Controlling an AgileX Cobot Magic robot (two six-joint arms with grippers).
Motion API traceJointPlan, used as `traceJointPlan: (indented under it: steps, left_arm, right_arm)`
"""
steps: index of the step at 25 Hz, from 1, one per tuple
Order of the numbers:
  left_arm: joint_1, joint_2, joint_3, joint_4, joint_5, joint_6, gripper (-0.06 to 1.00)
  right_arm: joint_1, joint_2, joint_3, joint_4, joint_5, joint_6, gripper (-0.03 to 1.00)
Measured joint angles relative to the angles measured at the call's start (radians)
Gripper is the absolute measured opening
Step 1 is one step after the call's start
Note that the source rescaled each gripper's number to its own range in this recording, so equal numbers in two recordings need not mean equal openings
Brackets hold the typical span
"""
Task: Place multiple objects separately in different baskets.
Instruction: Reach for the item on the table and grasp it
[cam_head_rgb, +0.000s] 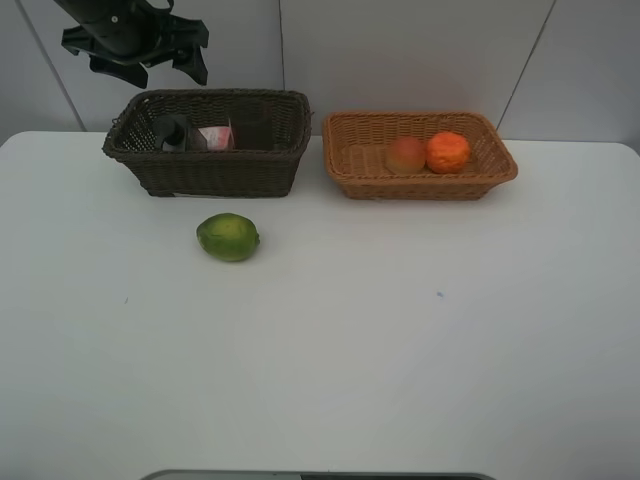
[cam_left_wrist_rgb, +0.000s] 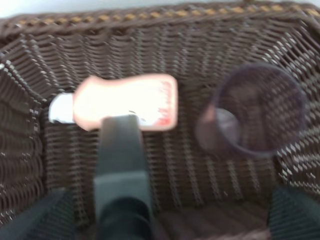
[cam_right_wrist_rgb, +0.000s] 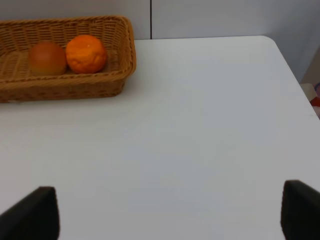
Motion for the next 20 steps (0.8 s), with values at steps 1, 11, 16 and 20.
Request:
traceJointPlan:
  steps: [1,11,16,20]
  left_arm:
    - [-0.014,-0.011,0.01,0.008,0.012,0.0,0.98]
    - [-0.172,-0.158,0.221,0.078,0.066,0.0,0.98]
    - [-0.224,-0.161,0.32,0.088,0.079,0.008,0.98]
    - [-0.269,-0.161,0.359,0.088,0.064,0.1,0.98]
  right_arm:
    - [0.0,0.0,0.0,0.0,0.0,0.0,0.88]
    - [0.0,0.0,0.0,0.001,0.0,0.0,0.88]
    - [0.0,0.0,0.0,0.001,0.0,0.0,0.88]
    - [0.0,0.0,0.0,0.001,0.0,0.0,0.88]
